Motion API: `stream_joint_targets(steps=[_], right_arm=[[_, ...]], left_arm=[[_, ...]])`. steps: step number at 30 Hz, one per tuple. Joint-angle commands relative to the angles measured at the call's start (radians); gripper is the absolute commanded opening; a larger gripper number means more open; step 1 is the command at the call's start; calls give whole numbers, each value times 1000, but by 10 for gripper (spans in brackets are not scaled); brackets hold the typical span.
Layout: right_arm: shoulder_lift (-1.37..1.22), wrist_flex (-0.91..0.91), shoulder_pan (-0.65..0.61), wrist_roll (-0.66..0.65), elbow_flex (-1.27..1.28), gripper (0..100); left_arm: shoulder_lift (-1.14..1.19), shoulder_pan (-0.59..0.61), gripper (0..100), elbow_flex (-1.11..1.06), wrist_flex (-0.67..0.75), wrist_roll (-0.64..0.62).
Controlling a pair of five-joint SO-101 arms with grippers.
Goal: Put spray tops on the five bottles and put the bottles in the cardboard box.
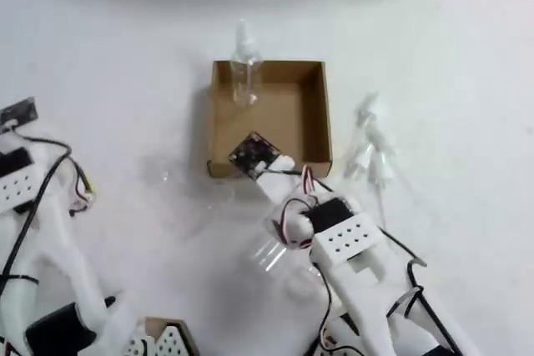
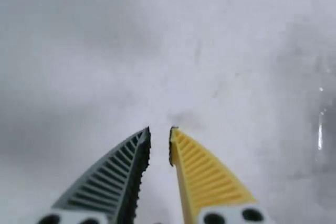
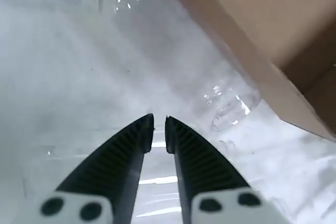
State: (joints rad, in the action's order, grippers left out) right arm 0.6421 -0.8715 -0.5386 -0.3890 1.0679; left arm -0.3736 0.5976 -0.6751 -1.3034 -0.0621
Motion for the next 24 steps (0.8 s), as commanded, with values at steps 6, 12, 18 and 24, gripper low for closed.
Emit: stream_joint_targets(steps=[6, 12, 18, 24], right_arm=[[-2, 12, 12, 6, -9, 16], [4, 13, 10, 5, 2, 16], [-2, 13, 10, -28, 2, 16], [-2, 13, 10, -35, 2, 16]], left_arm=[[-5, -226, 76, 216, -203, -68], [-2, -360, 76, 212, -169, -150], [2, -432, 80, 212, -83, -227], [2, -498, 133, 115, 60, -313]])
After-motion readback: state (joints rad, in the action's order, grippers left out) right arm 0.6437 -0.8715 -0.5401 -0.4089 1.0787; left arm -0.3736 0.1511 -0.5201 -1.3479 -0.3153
